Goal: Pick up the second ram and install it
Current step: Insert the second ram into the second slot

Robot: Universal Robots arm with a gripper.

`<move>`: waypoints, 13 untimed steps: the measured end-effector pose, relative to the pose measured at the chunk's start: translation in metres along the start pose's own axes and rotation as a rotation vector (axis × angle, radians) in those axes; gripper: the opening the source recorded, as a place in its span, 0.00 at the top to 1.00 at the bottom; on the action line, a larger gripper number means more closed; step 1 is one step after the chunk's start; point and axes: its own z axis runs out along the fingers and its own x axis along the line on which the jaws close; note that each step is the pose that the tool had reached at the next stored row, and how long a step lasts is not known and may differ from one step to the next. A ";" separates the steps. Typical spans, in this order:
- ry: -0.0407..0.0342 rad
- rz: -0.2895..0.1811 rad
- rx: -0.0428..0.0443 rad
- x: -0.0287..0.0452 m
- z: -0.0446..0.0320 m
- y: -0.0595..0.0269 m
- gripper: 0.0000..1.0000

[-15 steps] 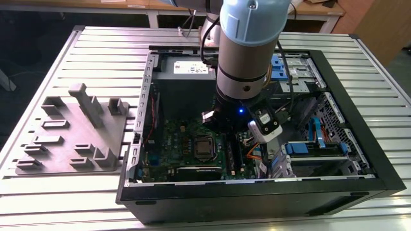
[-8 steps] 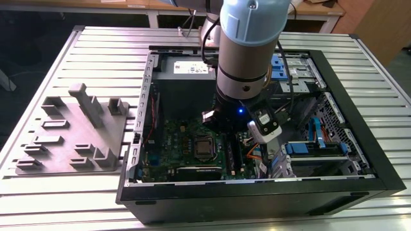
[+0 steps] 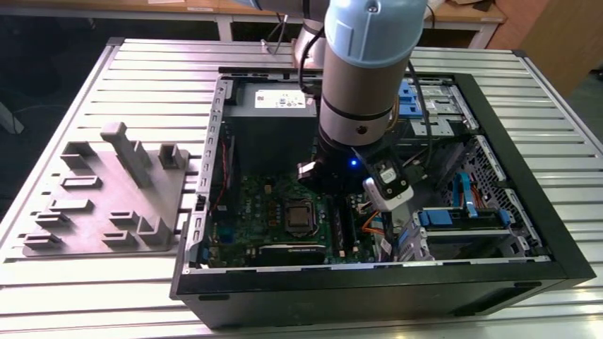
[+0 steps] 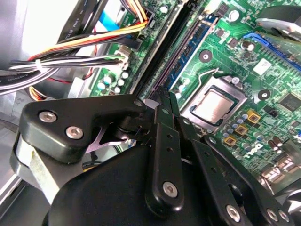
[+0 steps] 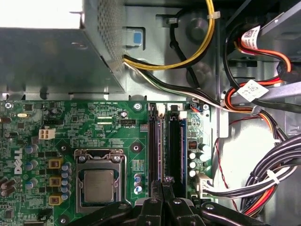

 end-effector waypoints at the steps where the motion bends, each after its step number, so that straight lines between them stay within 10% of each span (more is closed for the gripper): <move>1: -0.0001 0.003 0.0001 -0.0001 0.0000 0.0000 0.92; 13: -0.0006 0.021 0.0010 -0.0005 0.0017 -0.0002 0.92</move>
